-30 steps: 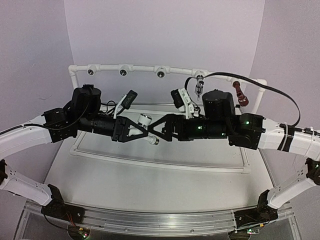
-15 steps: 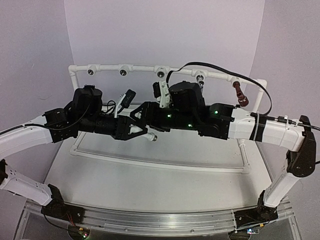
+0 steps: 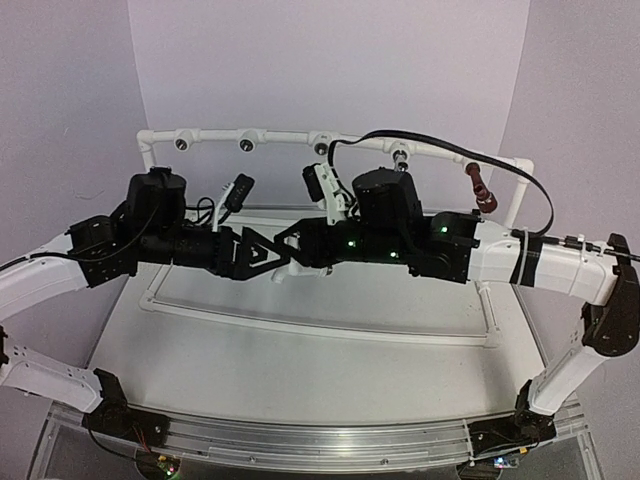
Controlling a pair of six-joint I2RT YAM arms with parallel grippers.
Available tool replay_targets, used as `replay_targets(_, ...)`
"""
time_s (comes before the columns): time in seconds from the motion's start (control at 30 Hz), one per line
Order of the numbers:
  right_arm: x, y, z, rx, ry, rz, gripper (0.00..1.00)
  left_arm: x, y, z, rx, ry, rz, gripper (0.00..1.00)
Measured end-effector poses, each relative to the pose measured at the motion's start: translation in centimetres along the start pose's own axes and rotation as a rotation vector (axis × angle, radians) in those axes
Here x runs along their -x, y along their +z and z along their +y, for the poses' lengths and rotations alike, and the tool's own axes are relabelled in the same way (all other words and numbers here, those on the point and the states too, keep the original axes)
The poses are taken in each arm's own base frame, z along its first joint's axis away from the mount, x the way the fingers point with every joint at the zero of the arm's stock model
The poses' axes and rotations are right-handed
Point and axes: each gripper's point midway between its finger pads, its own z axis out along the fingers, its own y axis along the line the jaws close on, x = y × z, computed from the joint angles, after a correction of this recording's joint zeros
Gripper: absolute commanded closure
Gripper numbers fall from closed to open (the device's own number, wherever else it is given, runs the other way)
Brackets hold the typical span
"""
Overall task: Install the water faucets
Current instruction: Pass from the left arm to the right, then pass from the right arm to the left
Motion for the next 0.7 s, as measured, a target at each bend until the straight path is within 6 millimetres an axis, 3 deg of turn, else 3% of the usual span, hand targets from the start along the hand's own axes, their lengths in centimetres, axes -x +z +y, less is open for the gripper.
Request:
replay_targets(0.17, -3.5, -3.1, 2.6, 0.262, -0.388, 0.117, 1.0, 2.3, -5.0, -3.2, -0.078, -0.029, -0.126, 0.0)
replay_targets(0.3, -6.2, -6.9, 4.8, 0.467, -0.702, 0.176, 1.0, 3.6, -6.6, -2.7, -0.094, -0.173, -0.166, 0.0)
replay_targets(0.43, -7.0, -8.7, 6.6, 0.614, -0.892, 0.204, 1.0, 4.0, -4.2, -0.2, -0.104, -0.337, -0.109, 0.0)
replay_targets(0.53, -7.5, -9.0, 7.2, 0.678, -0.988, 0.196, 1.0, 2.7, -1.2, 0.8, -0.134, -0.424, -0.002, 0.0)
replay_targets(0.7, -9.3, -7.9, 6.8, 0.715, -1.064, 0.231, 1.0, 0.2, 1.2, -1.1, -0.218, -0.447, 0.124, 0.02)
